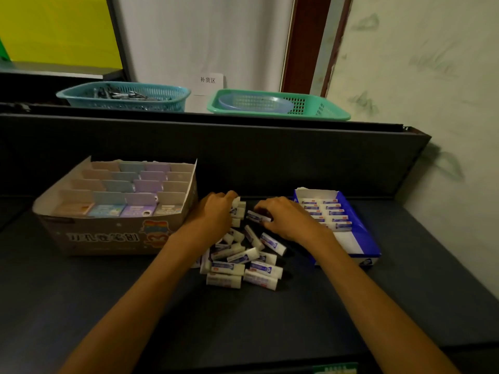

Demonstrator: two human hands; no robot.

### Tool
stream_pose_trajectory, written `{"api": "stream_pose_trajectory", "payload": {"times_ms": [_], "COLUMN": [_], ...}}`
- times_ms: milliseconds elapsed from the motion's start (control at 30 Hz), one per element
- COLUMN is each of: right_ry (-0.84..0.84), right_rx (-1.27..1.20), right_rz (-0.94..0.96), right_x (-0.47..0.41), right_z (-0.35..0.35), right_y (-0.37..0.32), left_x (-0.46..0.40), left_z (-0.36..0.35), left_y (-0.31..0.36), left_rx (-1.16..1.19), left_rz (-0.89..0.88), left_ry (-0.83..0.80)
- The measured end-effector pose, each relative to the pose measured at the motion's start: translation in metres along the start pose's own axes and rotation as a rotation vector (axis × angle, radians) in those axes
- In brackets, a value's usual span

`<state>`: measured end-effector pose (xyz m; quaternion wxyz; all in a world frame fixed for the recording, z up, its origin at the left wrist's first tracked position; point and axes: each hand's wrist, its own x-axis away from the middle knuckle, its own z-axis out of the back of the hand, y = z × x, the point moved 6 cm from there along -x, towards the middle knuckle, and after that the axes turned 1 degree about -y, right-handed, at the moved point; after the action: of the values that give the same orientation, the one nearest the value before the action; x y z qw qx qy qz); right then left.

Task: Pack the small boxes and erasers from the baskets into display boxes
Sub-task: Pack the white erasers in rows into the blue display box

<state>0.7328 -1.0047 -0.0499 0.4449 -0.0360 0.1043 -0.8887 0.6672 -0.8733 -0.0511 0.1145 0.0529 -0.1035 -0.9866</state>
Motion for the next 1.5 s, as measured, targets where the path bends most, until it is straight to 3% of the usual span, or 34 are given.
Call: {"api": "stream_pose_trajectory", "payload": {"times_ms": [267, 400, 633, 1000, 1200, 1500], "right_ry": [-0.017, 0.046, 0.107, 0.173, 0.163, 0.165], "right_rx": [-0.056, -0.144, -0.249, -0.259, -0.281, -0.381], "right_rz": [-0.001, 0.002, 0.007, -0.046, -0.033, 0.007], "right_x": [-0.003, 0.004, 0.024, 0.067, 0.081, 0.090], "right_z": [0.000, 0.016, 0.039, 0.060, 0.063, 0.066], "right_y": [0.010, 0.020, 0.040, 0.089, 0.116, 0.149], "left_x": [-0.003, -0.006, 0.007, 0.000, -0.014, -0.022], "left_z": [-0.006, 0.006, 0.024, 0.020, 0.012, 0.005], "left_y": [-0.007, 0.001, 0.029, 0.098, 0.122, 0.148], "left_rx": [-0.004, -0.014, 0.341, 0.334, 0.294, 0.467], "left_rz": [0.075, 0.028, -0.185, -0.207, -0.241, -0.207], "left_ry": [-0.024, -0.009, 0.175, 0.092, 0.161, 0.134]}}
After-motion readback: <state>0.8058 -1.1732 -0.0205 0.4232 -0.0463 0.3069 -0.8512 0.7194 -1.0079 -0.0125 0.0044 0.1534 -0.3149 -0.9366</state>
